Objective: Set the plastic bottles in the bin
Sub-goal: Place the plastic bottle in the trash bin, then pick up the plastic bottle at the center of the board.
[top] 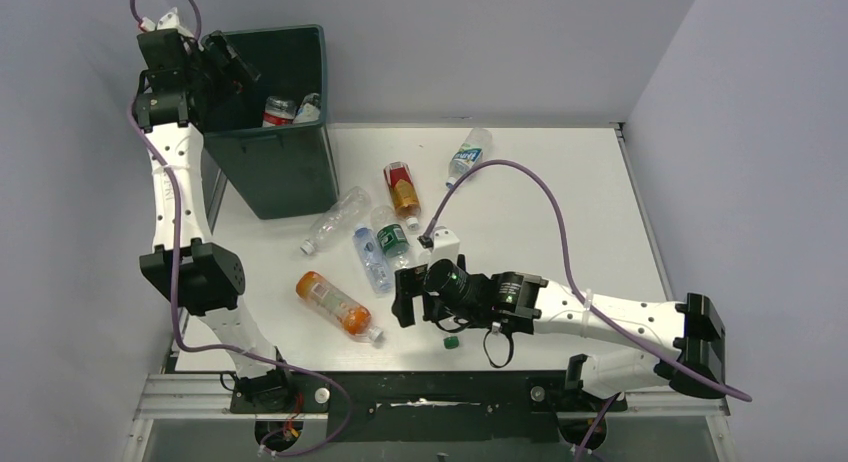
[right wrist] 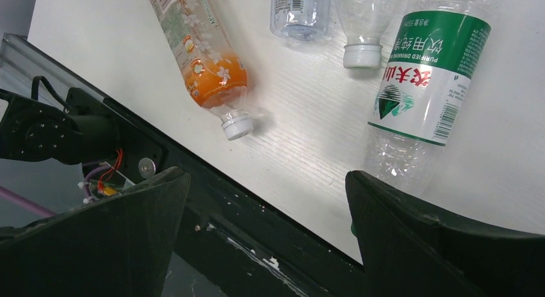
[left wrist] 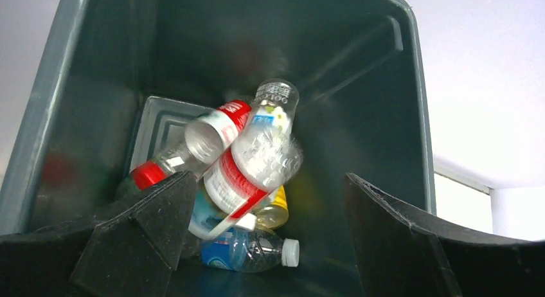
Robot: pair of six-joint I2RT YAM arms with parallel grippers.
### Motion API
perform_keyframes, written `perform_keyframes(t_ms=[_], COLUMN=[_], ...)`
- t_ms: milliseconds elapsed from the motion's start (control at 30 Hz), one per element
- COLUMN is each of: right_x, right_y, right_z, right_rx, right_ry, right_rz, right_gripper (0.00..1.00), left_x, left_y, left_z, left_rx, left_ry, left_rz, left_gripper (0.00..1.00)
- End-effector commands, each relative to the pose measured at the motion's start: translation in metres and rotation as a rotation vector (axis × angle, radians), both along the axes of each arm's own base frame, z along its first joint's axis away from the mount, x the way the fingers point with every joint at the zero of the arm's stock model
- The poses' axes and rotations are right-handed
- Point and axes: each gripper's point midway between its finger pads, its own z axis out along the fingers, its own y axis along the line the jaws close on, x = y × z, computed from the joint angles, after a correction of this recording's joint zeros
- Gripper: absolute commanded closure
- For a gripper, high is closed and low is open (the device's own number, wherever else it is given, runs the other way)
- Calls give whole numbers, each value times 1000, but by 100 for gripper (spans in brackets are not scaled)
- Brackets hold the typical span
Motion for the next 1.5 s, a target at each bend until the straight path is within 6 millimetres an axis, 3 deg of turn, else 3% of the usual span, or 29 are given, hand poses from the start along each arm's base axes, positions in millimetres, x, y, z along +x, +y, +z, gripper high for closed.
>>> perform_keyframes(t_ms=[0, 200, 433, 500, 600, 733, 900, 1133, 1467], right_x=[10, 57, 132, 155, 185, 222, 262, 298, 338], right_y=[18, -12, -78, -93, -99, -89, -77, -76, -84], right_z=[28, 24, 49, 55, 59, 55, 41, 3, -36], right_rx=[90, 117, 195, 222, 231, 200, 210, 180, 106], right_ry=[-43, 5, -26, -39, -55, -65, -48, 18, 61], right_rz=[-9, -136, -368, -429, -481, -511, -577, -730, -874], right_gripper=[2, 2, 2, 2, 2, 2, 1, 15, 34], left_x=[-12, -46, -92, -107, -129, -151, -177, -201, -221], left_y=[-7, -29, -91, -111, -148, -180, -186, -187, -191], left_z=[49, 91, 107, 106, 98, 59, 29, 7, -9], left_rx=[35, 22, 35, 19, -7, -20, -10, 6, 16], left_ry=[-117, -202, -234, -241, -240, -166, -113, -68, -17], left_rz=[-29, -49, -172, -214, -300, -387, -434, -484, -541], left_gripper=[15, 15, 14, 14, 14, 14, 14, 14, 13])
